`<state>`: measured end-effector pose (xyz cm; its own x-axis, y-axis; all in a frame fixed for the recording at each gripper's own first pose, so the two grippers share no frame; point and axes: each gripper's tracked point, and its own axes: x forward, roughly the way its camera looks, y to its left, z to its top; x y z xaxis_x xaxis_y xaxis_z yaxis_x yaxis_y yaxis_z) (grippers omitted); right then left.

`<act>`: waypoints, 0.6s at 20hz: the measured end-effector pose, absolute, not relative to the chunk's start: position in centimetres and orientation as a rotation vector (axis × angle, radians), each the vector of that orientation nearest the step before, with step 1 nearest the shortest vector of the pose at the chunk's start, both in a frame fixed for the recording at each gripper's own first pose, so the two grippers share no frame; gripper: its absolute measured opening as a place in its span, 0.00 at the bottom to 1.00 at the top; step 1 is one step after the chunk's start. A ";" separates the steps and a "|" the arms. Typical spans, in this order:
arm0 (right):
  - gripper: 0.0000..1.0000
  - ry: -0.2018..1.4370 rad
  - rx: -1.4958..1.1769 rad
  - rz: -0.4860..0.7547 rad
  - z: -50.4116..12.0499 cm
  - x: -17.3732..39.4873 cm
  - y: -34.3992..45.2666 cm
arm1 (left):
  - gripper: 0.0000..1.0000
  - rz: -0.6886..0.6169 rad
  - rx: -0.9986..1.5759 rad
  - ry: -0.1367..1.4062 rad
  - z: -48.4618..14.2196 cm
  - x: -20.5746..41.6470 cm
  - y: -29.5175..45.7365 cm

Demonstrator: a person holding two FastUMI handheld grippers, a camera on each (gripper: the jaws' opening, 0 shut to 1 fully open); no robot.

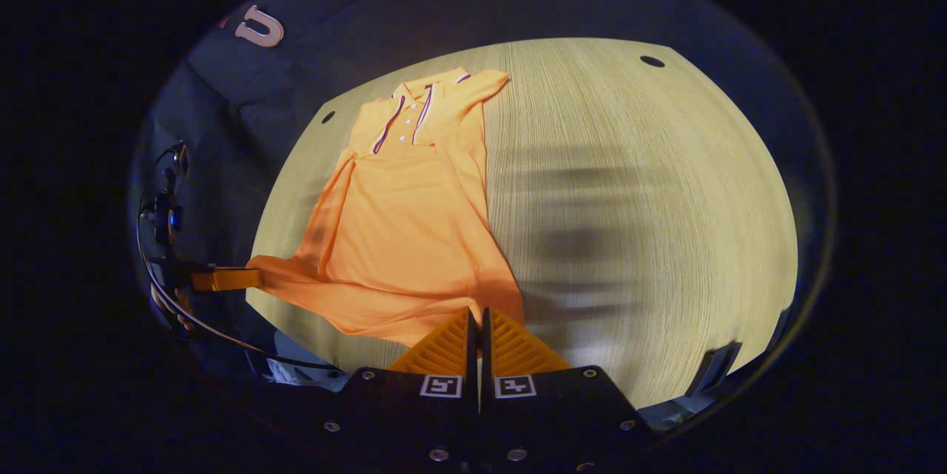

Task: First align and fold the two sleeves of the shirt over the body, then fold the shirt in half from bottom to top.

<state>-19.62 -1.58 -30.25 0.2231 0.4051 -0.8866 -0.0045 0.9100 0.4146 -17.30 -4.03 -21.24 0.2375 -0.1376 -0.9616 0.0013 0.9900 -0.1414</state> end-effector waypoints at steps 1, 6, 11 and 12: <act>0.02 1.322 0.363 0.308 -30.0 -19.1 -1.4 | 0.03 -0.090 -0.125 1.321 -20.9 -16.9 -4.0; 0.00 1.288 0.368 0.324 -29.0 -16.6 -2.0 | 0.03 -0.076 -0.131 1.293 -19.7 -15.0 -4.2; 0.00 1.234 0.330 0.330 -27.3 -13.1 -2.7 | 0.03 -0.095 -0.140 1.247 -18.0 -11.6 -4.5; 0.01 1.218 0.332 0.322 -27.1 -12.1 -2.6 | 0.03 -0.101 -0.144 1.238 -17.7 -10.8 -4.4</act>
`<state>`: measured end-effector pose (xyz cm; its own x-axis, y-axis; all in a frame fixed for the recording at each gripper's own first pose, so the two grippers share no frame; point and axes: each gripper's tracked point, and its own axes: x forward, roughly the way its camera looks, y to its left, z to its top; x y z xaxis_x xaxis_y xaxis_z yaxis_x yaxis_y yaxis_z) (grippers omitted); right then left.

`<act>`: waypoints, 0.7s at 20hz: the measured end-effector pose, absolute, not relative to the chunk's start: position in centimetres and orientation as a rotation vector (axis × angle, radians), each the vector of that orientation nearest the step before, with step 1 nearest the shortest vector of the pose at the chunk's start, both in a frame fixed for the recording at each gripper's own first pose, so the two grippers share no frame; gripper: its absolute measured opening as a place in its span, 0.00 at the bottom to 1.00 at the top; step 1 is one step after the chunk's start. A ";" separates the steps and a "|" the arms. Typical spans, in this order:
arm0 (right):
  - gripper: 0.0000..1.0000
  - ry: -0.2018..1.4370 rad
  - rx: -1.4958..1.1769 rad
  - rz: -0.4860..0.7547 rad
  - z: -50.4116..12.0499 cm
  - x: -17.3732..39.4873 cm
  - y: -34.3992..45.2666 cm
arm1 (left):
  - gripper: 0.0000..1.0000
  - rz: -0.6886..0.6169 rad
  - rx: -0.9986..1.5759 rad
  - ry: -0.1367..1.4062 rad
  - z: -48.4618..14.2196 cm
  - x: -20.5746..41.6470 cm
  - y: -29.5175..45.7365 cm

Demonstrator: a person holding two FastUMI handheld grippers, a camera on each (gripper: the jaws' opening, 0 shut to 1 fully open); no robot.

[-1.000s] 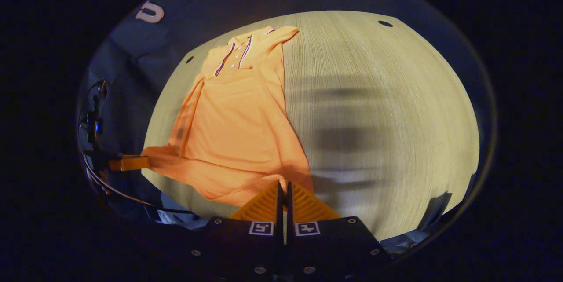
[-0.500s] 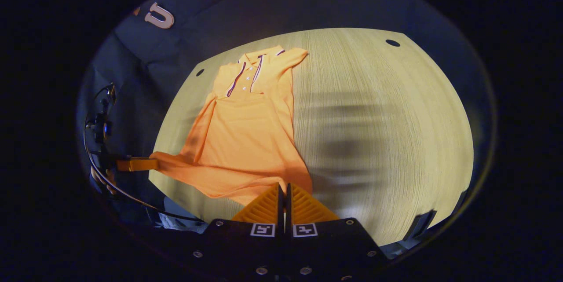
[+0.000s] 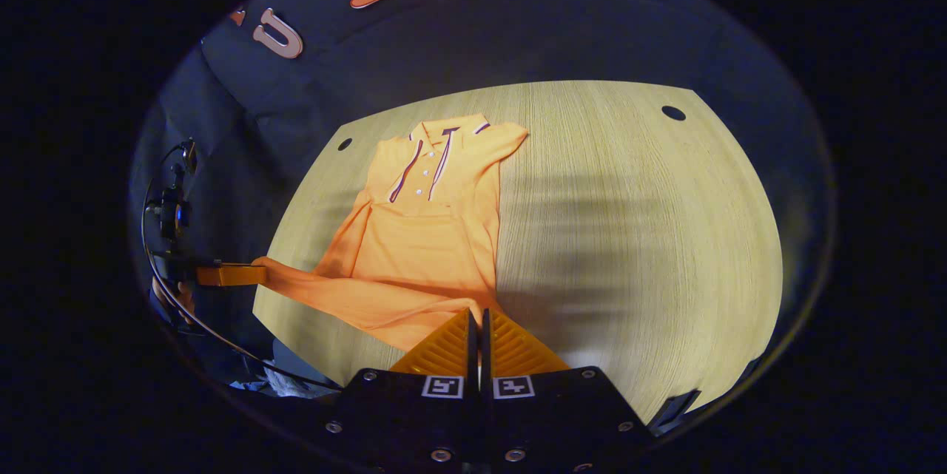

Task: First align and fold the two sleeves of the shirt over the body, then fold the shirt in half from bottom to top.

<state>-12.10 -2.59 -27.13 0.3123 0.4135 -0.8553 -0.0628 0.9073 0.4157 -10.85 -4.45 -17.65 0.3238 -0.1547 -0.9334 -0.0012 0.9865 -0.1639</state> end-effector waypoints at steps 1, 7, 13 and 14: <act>0.01 1.211 0.336 0.314 -27.0 -11.1 -2.5 | 0.03 -0.107 -0.142 1.234 -17.5 -10.0 -4.3; 0.01 1.183 0.318 0.237 -27.0 -6.2 -2.6 | 0.03 -0.175 -0.134 1.195 -16.3 -3.5 -4.4; 0.00 1.152 0.296 0.202 -26.9 -0.7 -2.3 | 0.03 -0.212 -0.116 1.173 -16.4 2.8 -4.7; 0.01 1.149 0.293 0.204 -27.0 0.0 -2.0 | 0.03 -0.214 -0.116 1.167 -16.5 3.7 -4.7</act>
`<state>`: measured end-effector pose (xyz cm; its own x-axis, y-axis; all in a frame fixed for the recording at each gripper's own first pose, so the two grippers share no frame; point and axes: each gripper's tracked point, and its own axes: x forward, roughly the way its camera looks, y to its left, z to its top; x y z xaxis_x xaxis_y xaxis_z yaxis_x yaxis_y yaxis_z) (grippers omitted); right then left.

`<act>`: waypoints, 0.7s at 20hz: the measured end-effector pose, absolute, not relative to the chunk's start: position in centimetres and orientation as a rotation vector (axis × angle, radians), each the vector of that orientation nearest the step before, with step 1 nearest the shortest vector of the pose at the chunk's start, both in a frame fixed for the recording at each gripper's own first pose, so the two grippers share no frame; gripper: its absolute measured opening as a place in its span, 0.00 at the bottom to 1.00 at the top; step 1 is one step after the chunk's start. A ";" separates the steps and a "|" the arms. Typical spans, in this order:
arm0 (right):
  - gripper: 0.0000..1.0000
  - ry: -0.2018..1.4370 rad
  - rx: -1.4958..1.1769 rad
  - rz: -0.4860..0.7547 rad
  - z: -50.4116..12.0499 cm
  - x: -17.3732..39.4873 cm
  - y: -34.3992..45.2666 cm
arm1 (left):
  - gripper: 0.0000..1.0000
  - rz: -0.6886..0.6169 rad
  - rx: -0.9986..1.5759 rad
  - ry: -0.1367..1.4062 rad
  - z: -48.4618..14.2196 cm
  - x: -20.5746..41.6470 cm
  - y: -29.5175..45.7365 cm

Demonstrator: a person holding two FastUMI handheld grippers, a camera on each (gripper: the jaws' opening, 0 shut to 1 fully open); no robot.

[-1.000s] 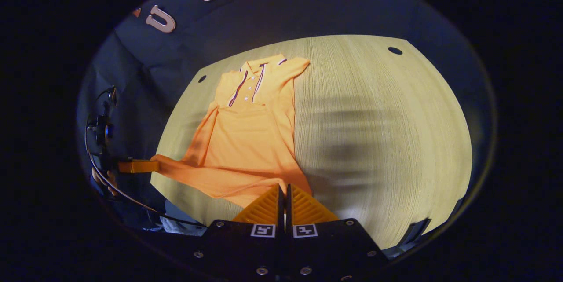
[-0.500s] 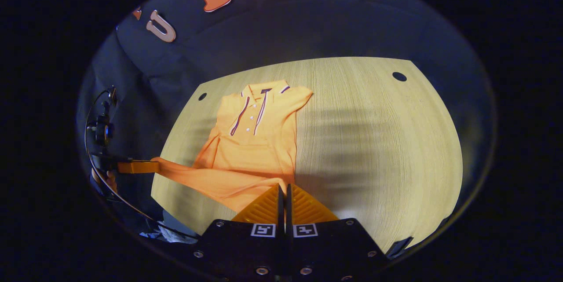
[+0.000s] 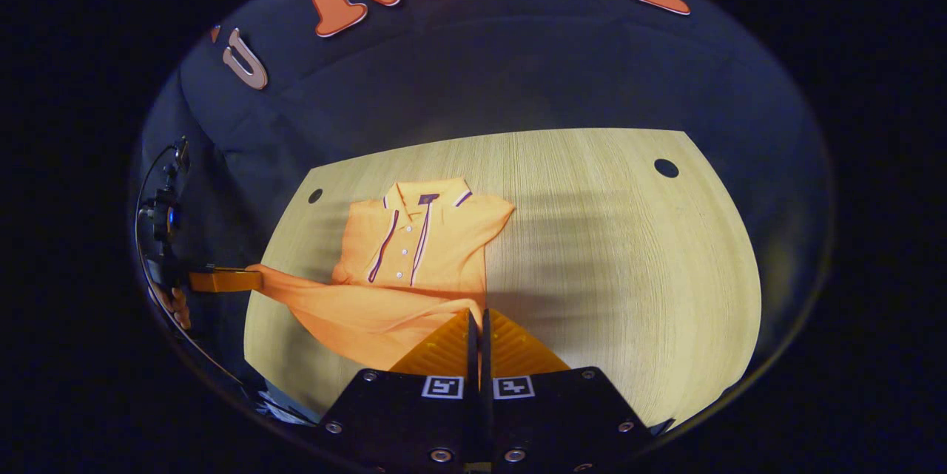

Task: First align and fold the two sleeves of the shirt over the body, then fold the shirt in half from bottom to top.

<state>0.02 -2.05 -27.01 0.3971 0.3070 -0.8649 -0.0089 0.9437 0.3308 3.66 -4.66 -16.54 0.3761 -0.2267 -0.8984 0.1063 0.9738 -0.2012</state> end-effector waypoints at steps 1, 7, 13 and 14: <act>0.01 1.149 0.288 0.199 -27.2 0.8 -2.0 | 0.03 -0.213 -0.116 1.169 -16.6 4.4 -4.5; 0.00 1.146 0.293 0.185 -28.7 5.2 -1.9 | 0.03 -0.216 -0.100 1.141 -17.4 9.6 -3.4; 0.00 1.177 0.309 0.166 -31.9 9.4 -1.8 | 0.03 -0.223 -0.057 1.113 -19.9 16.1 -3.6; 0.00 1.178 0.310 0.159 -32.4 9.9 -1.9 | 0.02 -0.221 -0.051 1.112 -20.4 17.0 -3.6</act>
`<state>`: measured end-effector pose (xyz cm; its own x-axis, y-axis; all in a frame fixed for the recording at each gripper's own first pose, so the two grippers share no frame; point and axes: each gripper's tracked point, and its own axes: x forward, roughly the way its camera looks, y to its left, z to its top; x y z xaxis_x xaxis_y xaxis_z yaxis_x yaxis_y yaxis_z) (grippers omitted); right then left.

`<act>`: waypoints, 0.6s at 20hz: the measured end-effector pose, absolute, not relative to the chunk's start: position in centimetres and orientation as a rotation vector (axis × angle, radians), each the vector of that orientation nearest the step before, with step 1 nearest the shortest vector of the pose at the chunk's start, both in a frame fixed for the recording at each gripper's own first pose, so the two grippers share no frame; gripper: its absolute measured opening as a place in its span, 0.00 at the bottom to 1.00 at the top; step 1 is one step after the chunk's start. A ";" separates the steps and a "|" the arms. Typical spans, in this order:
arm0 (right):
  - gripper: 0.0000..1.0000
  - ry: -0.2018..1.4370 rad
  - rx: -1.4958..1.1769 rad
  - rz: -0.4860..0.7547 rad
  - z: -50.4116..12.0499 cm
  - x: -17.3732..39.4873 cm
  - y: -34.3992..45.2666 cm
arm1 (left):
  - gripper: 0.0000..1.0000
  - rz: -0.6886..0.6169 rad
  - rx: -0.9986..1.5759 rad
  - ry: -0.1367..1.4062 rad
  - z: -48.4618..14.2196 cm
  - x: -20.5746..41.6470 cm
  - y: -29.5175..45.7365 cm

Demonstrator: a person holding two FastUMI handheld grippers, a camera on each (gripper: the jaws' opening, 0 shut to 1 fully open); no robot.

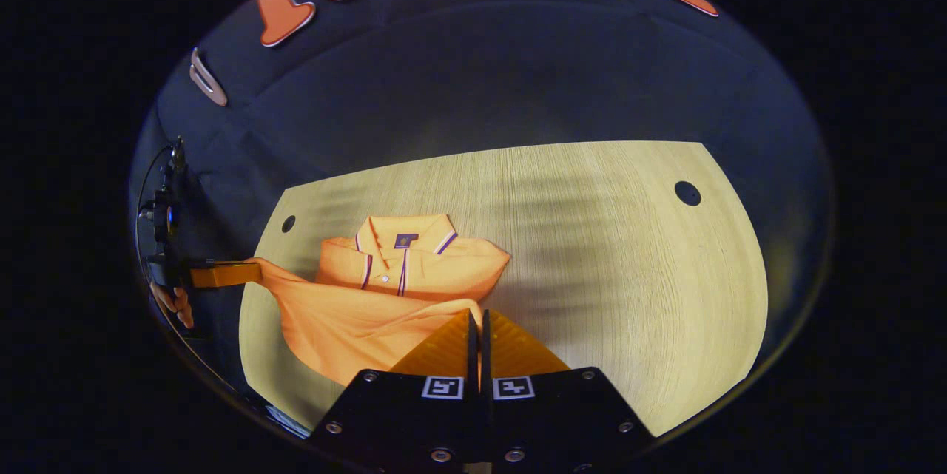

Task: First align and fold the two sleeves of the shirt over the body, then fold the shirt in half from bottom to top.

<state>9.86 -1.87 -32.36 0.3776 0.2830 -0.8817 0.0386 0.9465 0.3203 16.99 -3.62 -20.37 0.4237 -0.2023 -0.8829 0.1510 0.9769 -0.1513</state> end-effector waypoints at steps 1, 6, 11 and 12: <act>0.00 1.189 0.310 0.160 -33.1 10.5 -1.8 | 0.03 -0.219 -0.043 1.122 -21.1 17.6 -3.6; 0.00 1.202 0.319 0.117 -36.2 13.4 -1.3 | 0.02 -0.193 0.000 1.141 -24.2 20.3 -3.2; 0.01 1.175 0.479 0.018 -37.6 16.8 -1.4 | 0.04 -0.108 0.071 1.009 -24.6 24.7 -2.2; 0.02 1.171 0.501 0.003 -37.9 17.3 -1.4 | 0.07 -0.105 0.072 0.992 -24.5 24.9 -2.1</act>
